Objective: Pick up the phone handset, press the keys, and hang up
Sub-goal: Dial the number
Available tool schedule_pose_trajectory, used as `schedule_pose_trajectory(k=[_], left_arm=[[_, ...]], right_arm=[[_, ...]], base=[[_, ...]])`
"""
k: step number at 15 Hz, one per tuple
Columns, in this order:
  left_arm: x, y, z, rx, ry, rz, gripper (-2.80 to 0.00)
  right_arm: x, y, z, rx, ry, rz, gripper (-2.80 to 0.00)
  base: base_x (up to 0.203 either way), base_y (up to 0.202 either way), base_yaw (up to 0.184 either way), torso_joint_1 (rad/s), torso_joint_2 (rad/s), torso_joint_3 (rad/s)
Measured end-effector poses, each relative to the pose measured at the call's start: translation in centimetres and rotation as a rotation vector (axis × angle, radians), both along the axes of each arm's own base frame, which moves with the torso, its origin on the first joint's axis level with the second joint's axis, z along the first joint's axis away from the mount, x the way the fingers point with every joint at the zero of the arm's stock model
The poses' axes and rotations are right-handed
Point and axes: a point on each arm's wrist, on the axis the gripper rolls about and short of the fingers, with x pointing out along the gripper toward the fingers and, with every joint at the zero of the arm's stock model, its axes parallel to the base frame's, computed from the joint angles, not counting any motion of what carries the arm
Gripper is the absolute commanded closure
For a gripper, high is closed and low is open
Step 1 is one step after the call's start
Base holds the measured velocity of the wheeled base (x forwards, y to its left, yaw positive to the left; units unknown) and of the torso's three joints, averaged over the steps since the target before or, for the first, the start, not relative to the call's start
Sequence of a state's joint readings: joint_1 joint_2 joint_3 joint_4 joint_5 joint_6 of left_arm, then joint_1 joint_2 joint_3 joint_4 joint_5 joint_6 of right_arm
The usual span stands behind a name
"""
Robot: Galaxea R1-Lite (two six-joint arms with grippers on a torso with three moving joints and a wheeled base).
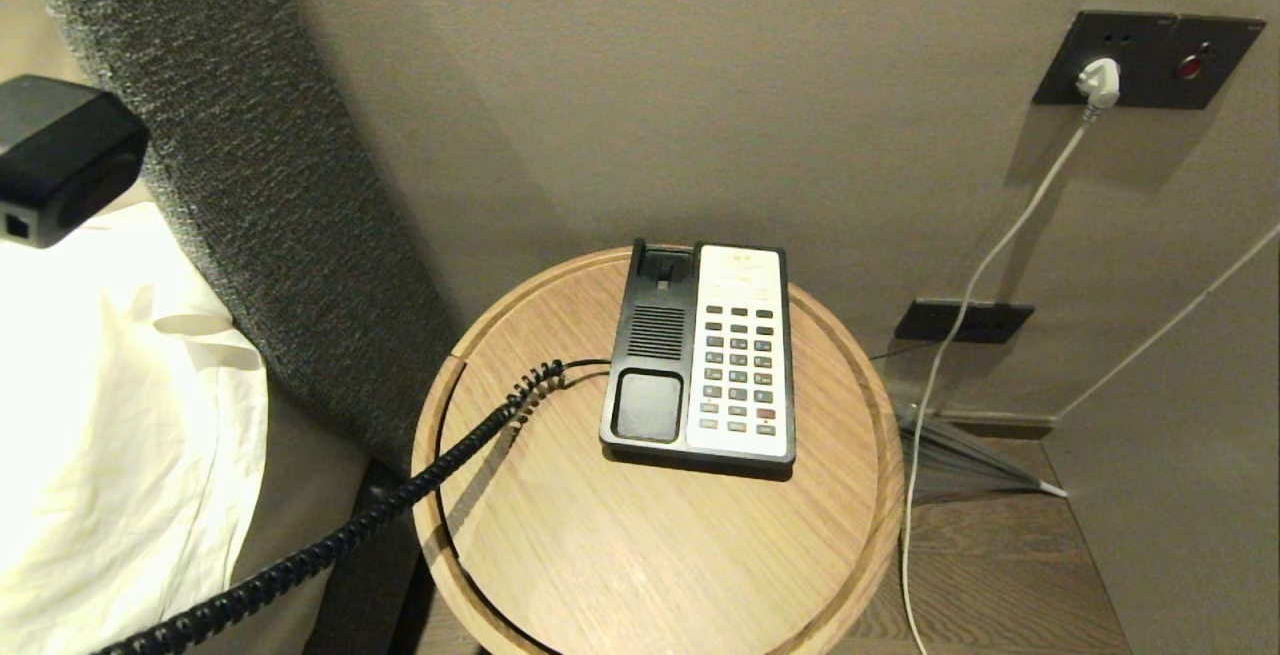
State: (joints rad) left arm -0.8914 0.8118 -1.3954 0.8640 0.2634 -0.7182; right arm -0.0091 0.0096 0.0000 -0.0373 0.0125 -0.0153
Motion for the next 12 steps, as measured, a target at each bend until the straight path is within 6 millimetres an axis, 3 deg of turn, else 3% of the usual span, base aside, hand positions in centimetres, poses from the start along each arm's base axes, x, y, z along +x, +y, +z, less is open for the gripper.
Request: schedule_pose_trajectory(k=[2, 3, 6, 9, 10, 12], left_arm=[[-0.2, 0.2, -0.2, -0.003, -0.001, 0.002, 0.00], [-0.3, 0.3, -0.3, -0.004, -0.003, 0.006, 0.00], [-0.7, 0.9, -0.1, -0.016, -0.016, 0.022, 0.00], [-0.9, 1.2, -0.2, -0.019, -0.020, 0.023, 0.00], [-1.0, 1.3, -0.3, -0.010, -0.018, 0.023, 0.00], [-1.1, 1.4, -0.3, -0.005, -0.020, 0.023, 0.00]], right_arm=[[-0.2, 0.0, 0.4, 0.006, -0.005, 0.002, 0.00], [-0.7, 0.0, 1.9, 0.014, -0.038, 0.012, 0.00], [-4.5, 0.2, 7.7, 0.052, -0.121, 0.066, 0.00], [-9.0, 0.4, 12.0, 0.096, -0.158, 0.140, 0.00], [-9.9, 0.4, 13.9, 0.119, -0.184, 0.159, 0.00], [-9.4, 0.5, 18.0, 0.159, -0.180, 0.224, 0.00]], base=[[0.000, 0.000, 0.000, 0.000, 0.00, 0.000], [0.000, 0.000, 0.000, 0.000, 0.00, 0.000], [0.000, 0.000, 0.000, 0.000, 0.00, 0.000], [0.000, 0.000, 0.000, 0.000, 0.00, 0.000], [0.000, 0.000, 0.000, 0.000, 0.00, 0.000], [0.000, 0.000, 0.000, 0.000, 0.00, 0.000]])
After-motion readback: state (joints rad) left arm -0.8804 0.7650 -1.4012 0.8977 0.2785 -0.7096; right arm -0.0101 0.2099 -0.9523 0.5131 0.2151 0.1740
